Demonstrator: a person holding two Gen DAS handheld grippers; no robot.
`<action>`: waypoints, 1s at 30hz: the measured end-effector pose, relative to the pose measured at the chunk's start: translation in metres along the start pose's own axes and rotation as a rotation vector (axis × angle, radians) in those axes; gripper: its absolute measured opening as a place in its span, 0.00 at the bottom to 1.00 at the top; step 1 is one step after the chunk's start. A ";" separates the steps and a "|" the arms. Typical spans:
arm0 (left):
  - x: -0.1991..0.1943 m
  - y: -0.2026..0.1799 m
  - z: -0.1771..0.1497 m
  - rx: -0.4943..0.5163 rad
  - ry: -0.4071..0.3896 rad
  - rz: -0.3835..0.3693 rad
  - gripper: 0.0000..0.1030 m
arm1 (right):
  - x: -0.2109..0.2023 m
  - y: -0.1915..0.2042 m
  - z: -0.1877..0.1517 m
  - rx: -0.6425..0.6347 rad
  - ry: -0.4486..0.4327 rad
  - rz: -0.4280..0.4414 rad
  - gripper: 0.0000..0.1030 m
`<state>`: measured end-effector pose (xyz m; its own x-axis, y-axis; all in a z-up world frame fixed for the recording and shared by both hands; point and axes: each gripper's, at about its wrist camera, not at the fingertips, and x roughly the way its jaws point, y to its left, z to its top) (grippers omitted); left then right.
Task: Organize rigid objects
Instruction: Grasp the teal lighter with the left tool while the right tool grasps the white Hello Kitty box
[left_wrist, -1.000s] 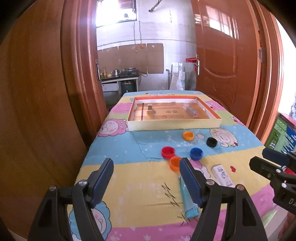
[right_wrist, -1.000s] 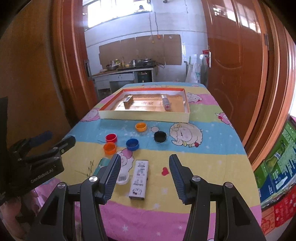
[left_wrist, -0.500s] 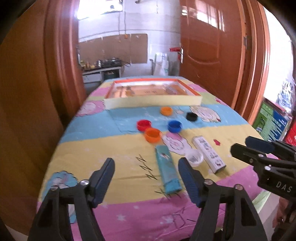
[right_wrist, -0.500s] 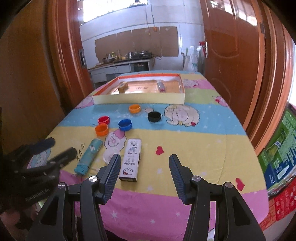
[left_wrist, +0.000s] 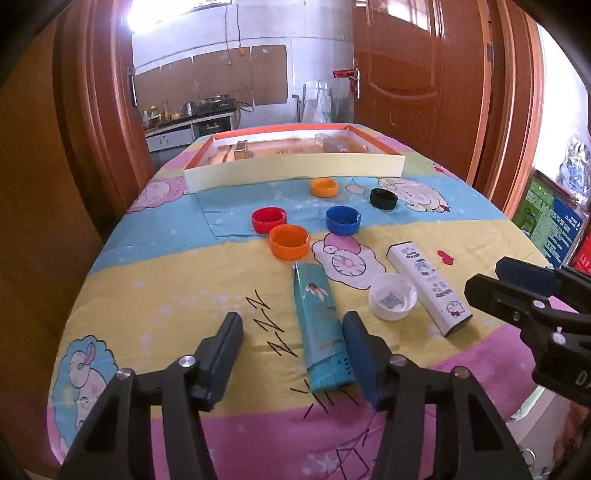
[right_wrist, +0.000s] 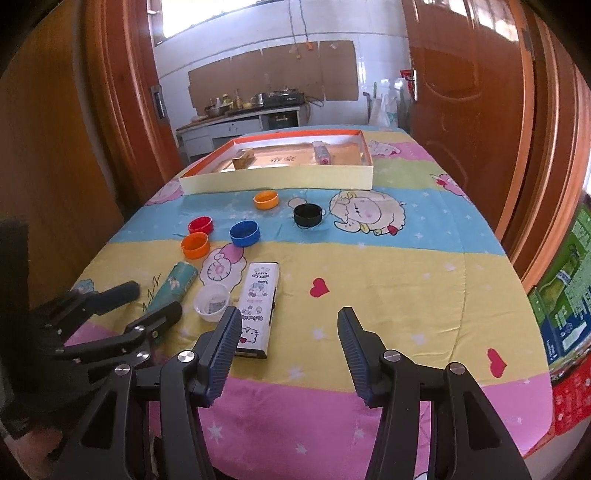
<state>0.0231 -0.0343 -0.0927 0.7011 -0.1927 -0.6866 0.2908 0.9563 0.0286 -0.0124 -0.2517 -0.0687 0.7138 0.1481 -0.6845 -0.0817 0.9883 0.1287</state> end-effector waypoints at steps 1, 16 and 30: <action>0.001 0.000 0.001 0.003 -0.003 0.000 0.51 | 0.001 0.001 0.000 -0.001 0.003 0.004 0.54; 0.010 0.008 0.008 0.021 -0.022 -0.007 0.22 | 0.026 0.019 -0.004 -0.050 0.077 -0.013 0.49; 0.012 0.016 0.009 0.017 -0.033 -0.032 0.22 | 0.049 0.031 0.013 -0.116 0.073 -0.043 0.25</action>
<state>0.0422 -0.0232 -0.0941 0.7125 -0.2302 -0.6629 0.3239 0.9459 0.0197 0.0294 -0.2143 -0.0890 0.6664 0.1033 -0.7384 -0.1350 0.9907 0.0167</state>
